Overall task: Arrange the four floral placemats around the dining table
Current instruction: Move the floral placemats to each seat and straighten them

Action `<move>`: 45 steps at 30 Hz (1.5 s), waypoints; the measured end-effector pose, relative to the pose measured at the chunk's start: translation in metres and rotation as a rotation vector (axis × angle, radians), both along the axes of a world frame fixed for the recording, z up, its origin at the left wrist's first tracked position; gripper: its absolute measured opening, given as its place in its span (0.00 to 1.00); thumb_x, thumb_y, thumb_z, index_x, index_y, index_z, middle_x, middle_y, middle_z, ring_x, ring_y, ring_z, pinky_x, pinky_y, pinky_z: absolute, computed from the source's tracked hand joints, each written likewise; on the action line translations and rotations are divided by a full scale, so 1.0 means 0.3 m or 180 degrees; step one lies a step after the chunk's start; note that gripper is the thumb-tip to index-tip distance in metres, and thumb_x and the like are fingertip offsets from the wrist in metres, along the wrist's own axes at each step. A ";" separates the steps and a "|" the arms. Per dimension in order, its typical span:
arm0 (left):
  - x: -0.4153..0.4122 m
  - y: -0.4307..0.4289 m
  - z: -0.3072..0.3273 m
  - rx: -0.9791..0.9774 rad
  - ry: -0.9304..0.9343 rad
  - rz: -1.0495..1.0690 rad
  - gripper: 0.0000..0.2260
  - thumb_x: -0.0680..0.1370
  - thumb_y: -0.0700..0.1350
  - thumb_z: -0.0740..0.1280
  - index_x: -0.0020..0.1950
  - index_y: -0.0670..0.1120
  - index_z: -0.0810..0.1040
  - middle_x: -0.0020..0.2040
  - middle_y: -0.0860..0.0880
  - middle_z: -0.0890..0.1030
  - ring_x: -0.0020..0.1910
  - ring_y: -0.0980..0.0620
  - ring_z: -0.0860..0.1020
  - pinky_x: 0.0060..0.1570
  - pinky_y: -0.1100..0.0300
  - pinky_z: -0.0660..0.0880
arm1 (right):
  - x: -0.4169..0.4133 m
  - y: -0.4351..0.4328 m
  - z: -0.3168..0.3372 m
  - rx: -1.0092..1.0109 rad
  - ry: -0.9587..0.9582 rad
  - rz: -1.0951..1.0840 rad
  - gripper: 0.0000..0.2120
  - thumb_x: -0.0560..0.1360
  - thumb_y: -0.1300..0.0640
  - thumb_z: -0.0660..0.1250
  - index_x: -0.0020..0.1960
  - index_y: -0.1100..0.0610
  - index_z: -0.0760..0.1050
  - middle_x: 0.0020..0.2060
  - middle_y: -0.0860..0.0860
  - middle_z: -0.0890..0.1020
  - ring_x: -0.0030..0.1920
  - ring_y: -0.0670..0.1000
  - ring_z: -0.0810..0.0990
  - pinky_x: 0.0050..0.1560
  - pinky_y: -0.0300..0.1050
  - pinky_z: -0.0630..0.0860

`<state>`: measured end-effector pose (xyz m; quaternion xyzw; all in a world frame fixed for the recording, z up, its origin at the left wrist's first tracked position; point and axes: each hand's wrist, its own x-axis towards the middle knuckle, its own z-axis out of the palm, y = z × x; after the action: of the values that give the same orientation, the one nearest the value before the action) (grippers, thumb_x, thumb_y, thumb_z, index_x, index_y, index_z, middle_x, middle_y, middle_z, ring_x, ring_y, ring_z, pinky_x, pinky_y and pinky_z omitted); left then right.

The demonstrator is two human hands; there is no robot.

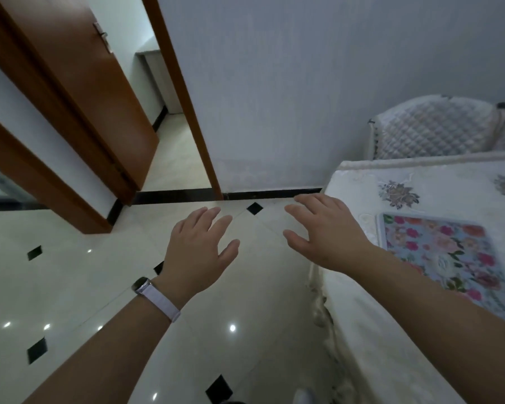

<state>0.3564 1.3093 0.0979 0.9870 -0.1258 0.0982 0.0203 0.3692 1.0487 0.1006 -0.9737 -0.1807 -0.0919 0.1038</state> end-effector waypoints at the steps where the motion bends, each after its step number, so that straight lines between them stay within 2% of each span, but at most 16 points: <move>1: 0.045 0.000 -0.007 -0.0014 0.0006 -0.0054 0.24 0.77 0.60 0.58 0.68 0.50 0.74 0.68 0.46 0.76 0.68 0.44 0.70 0.63 0.45 0.69 | 0.023 -0.004 -0.004 -0.0021 0.0011 -0.0085 0.25 0.74 0.40 0.57 0.64 0.52 0.76 0.63 0.54 0.78 0.64 0.58 0.75 0.63 0.55 0.70; 7: 0.327 0.032 -0.071 -0.0259 0.0047 -0.0571 0.22 0.77 0.57 0.65 0.67 0.48 0.75 0.67 0.45 0.76 0.68 0.43 0.71 0.63 0.43 0.69 | 0.166 0.012 -0.033 -0.0125 0.0058 -0.0609 0.25 0.73 0.40 0.58 0.63 0.53 0.77 0.62 0.53 0.79 0.62 0.58 0.76 0.62 0.55 0.70; 12: 0.616 0.106 -0.096 -0.0313 0.0158 -0.1153 0.25 0.76 0.61 0.57 0.67 0.50 0.75 0.67 0.47 0.75 0.68 0.45 0.70 0.63 0.44 0.68 | 0.321 0.092 -0.030 -0.0134 0.0162 -0.1215 0.27 0.74 0.38 0.56 0.64 0.52 0.76 0.64 0.52 0.78 0.64 0.57 0.74 0.63 0.54 0.68; 17: 0.907 0.190 -0.085 -0.0341 0.0167 -0.1555 0.25 0.76 0.61 0.58 0.68 0.50 0.74 0.68 0.48 0.75 0.68 0.45 0.69 0.63 0.44 0.68 | 0.482 0.246 -0.003 -0.0093 0.0155 -0.1561 0.25 0.74 0.40 0.57 0.63 0.52 0.76 0.63 0.52 0.79 0.63 0.57 0.75 0.61 0.54 0.69; 21: 1.049 0.154 -0.072 -0.0422 0.0180 -0.1955 0.24 0.75 0.60 0.58 0.66 0.49 0.76 0.67 0.48 0.76 0.67 0.45 0.70 0.61 0.45 0.68 | 0.494 0.268 0.027 -0.0281 0.0110 -0.1887 0.24 0.75 0.40 0.56 0.64 0.52 0.75 0.63 0.52 0.78 0.63 0.57 0.75 0.62 0.54 0.70; 32: 1.139 -0.280 -0.115 -0.0577 0.0334 -0.3144 0.23 0.74 0.59 0.59 0.62 0.48 0.78 0.63 0.46 0.78 0.62 0.43 0.73 0.56 0.46 0.70 | 0.356 0.033 -0.022 -0.0132 0.0484 -0.3107 0.29 0.75 0.36 0.51 0.69 0.50 0.71 0.69 0.53 0.74 0.69 0.58 0.69 0.67 0.58 0.65; 36: 1.164 -0.456 -0.133 -0.0377 0.0294 -0.3421 0.23 0.74 0.59 0.59 0.62 0.48 0.79 0.63 0.46 0.78 0.62 0.44 0.74 0.56 0.47 0.71 | 0.371 -0.088 -0.080 0.0034 0.0530 -0.3292 0.30 0.75 0.35 0.50 0.70 0.49 0.69 0.70 0.52 0.72 0.70 0.57 0.67 0.68 0.57 0.63; 41: 1.198 -0.713 -0.137 -0.0122 0.0319 -0.3621 0.23 0.73 0.59 0.61 0.61 0.47 0.79 0.64 0.45 0.79 0.61 0.42 0.75 0.56 0.46 0.72 | 0.404 -0.305 -0.120 0.0312 0.0390 -0.3481 0.27 0.76 0.37 0.55 0.70 0.49 0.70 0.69 0.52 0.72 0.69 0.56 0.68 0.67 0.57 0.64; 45: 1.196 -0.916 -0.149 0.0085 0.0370 -0.3759 0.24 0.73 0.59 0.60 0.61 0.47 0.79 0.64 0.45 0.78 0.62 0.42 0.75 0.57 0.44 0.72 | 0.387 -0.473 -0.149 0.0500 0.0377 -0.3598 0.28 0.75 0.37 0.53 0.69 0.49 0.71 0.68 0.53 0.74 0.68 0.57 0.69 0.66 0.58 0.65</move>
<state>0.7153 1.0344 0.0531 0.7538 -0.6536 0.0144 0.0659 0.4853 0.9068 0.0559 -0.9119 0.3815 -0.0916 0.1205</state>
